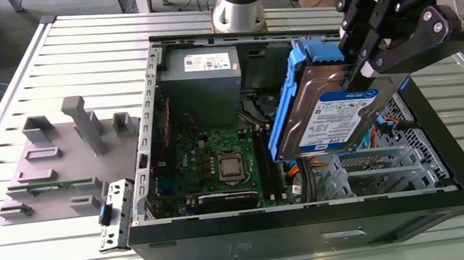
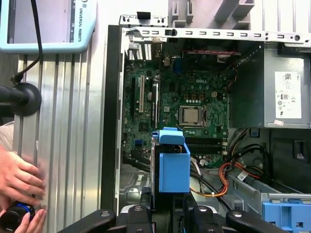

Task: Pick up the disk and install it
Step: 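Pick up the disk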

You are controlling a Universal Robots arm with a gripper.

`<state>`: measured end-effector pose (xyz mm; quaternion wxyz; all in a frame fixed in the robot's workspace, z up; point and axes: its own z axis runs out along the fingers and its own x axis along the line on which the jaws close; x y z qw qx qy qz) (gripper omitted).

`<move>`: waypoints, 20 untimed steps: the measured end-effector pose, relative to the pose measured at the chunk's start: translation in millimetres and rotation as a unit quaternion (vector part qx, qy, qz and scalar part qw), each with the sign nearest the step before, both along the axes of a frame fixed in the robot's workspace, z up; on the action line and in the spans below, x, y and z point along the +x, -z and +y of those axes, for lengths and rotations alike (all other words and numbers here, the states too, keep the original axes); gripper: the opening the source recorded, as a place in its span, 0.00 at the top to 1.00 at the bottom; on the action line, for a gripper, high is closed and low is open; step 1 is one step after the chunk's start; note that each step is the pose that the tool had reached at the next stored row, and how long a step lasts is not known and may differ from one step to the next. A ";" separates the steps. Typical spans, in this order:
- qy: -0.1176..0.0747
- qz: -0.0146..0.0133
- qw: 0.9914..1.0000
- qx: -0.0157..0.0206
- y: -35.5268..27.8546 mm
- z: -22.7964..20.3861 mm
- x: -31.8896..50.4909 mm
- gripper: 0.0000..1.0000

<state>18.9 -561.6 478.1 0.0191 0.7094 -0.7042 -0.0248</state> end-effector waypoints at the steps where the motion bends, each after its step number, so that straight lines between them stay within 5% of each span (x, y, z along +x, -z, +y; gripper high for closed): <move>1: 0.000 0.000 1.000 0.000 0.8 -0.3 1.1 0.65; 12: 0.000 0.000 1.000 0.000 4.0 -0.9 23.0 0.65; 20: 0.000 0.000 1.000 -0.002 7.2 -2.8 30.8 0.65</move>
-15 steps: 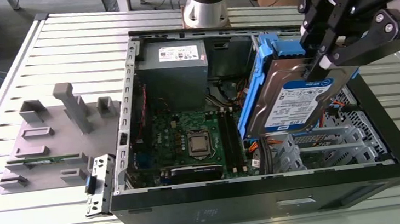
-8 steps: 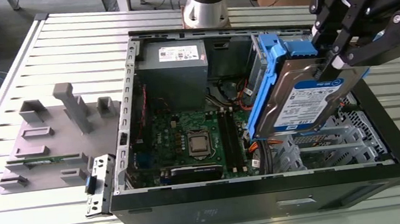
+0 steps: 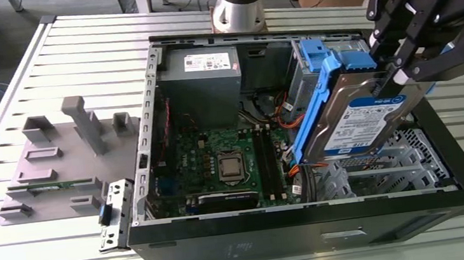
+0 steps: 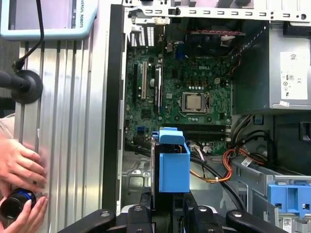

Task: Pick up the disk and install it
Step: 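Pick up the disk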

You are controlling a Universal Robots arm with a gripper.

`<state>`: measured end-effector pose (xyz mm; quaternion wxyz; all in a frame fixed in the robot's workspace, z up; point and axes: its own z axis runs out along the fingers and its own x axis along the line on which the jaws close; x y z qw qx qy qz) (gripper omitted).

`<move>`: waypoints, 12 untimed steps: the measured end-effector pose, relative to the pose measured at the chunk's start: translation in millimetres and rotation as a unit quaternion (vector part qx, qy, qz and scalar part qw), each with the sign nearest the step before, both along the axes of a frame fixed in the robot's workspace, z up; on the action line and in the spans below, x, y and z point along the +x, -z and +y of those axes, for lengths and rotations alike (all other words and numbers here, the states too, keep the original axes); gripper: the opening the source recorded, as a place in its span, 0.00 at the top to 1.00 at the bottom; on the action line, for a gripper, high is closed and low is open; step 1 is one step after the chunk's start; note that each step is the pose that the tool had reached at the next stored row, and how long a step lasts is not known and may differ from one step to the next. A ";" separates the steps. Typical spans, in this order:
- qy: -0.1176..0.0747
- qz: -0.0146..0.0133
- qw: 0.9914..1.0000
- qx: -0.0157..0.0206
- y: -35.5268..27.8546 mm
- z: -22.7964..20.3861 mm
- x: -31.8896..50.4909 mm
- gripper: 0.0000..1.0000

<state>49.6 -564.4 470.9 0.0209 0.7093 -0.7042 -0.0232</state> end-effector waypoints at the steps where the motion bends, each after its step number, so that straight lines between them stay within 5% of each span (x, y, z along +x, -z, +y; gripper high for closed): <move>1: 0.000 0.000 1.000 0.000 0.3 -0.1 1.4 0.65; 12: 0.000 0.000 1.000 -0.002 3.2 -0.5 23.1 0.65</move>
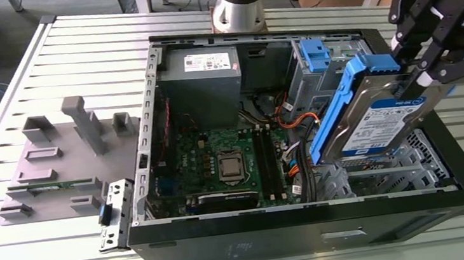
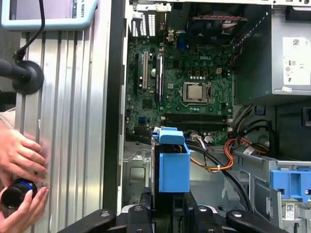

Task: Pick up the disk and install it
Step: 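Pick up the disk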

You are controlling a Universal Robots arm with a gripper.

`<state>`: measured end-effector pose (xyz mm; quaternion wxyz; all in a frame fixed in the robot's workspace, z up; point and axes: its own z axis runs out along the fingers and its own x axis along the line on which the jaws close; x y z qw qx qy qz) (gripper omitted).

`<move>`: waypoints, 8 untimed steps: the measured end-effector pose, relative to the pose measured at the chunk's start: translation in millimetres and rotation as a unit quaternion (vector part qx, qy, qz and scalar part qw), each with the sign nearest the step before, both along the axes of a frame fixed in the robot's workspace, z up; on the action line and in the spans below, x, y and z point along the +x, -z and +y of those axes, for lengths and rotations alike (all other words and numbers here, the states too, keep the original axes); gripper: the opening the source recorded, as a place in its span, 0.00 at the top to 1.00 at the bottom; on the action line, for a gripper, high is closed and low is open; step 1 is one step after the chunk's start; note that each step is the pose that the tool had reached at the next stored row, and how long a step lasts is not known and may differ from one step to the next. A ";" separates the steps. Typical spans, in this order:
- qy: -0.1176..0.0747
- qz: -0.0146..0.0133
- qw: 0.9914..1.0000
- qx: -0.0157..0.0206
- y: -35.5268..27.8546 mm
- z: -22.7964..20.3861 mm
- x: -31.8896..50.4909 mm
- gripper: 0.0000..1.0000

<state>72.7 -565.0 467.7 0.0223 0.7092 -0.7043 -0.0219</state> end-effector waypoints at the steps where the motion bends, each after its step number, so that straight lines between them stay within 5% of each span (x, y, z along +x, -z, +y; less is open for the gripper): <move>1: 0.000 0.000 1.000 0.000 0.1 0.0 2.3 0.65; 8: 0.000 0.000 1.000 -0.002 1.7 0.0 18.4 0.65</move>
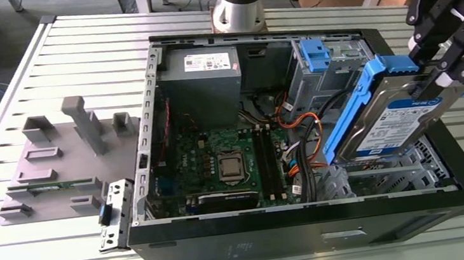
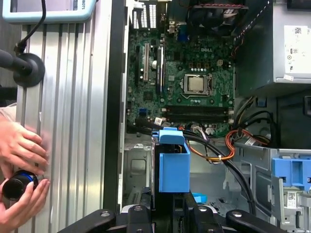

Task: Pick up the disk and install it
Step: 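Pick up the disk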

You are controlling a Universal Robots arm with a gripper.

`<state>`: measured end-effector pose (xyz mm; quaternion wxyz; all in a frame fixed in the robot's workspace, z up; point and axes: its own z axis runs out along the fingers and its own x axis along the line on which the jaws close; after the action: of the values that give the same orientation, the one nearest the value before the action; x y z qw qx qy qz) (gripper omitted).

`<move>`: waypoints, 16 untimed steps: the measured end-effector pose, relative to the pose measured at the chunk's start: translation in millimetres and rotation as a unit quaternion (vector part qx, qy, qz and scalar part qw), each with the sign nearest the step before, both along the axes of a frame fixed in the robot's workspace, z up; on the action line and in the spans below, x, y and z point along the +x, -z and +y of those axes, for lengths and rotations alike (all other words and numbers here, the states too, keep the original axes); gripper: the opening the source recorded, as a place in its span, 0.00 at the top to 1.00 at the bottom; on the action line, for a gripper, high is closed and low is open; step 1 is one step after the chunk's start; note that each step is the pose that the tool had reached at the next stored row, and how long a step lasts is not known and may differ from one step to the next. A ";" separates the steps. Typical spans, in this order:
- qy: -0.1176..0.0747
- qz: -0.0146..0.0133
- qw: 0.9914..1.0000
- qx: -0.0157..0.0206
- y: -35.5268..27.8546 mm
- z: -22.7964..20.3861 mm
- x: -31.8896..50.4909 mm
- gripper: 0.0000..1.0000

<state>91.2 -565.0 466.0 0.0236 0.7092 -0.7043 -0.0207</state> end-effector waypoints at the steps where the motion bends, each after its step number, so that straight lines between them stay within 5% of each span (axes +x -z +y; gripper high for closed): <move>1: 0.000 0.000 1.000 0.000 0.2 0.0 2.1 0.65; 16: -0.001 0.001 1.000 -0.002 4.7 0.0 23.3 0.65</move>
<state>114.5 -565.0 461.2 0.0262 0.7096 -0.7038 -0.0200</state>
